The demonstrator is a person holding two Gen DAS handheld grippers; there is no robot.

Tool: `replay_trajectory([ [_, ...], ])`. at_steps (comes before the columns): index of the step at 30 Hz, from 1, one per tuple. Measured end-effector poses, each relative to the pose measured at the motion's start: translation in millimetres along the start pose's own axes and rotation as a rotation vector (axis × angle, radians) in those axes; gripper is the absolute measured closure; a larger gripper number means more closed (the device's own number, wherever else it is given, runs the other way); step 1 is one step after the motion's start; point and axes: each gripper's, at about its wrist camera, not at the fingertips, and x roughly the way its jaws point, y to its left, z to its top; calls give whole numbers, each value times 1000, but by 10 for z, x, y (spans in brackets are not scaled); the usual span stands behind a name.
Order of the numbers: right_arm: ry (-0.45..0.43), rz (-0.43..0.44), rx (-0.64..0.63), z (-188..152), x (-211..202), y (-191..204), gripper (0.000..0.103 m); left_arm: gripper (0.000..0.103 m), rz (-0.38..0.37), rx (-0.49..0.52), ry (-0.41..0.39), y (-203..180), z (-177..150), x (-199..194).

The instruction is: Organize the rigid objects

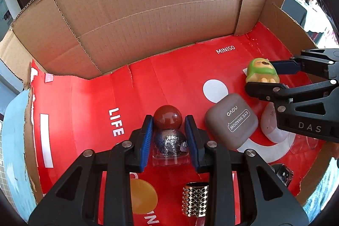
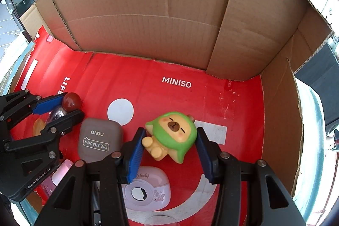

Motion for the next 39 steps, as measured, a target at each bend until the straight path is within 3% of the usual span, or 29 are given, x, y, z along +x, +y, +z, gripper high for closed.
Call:
replay_trajectory([
  [10, -4, 3, 0, -3, 17, -16, 48, 73, 0, -23, -10, 70, -14, -35],
  [11, -6, 1, -1, -5, 16, -17, 46, 69, -4, -28, -10, 83, -14, -43],
  [12, -8, -3, -3, -9, 17, -16, 46, 54, -8, -32, -13, 92, -15, -51],
  [14, -8, -4, -4, -18, 16, -9, 46, 39, -3, -43, -38, 131, -21, -109],
  [25, -51, -2, 12, -64, -181, -11, 43, 39, -17, -73, -98, 194, -83, -425],
  [39, -244, 21, 25, -463, -1143, 77, 21, 26, -10, -110, -273, 91, -553, -1277],
])
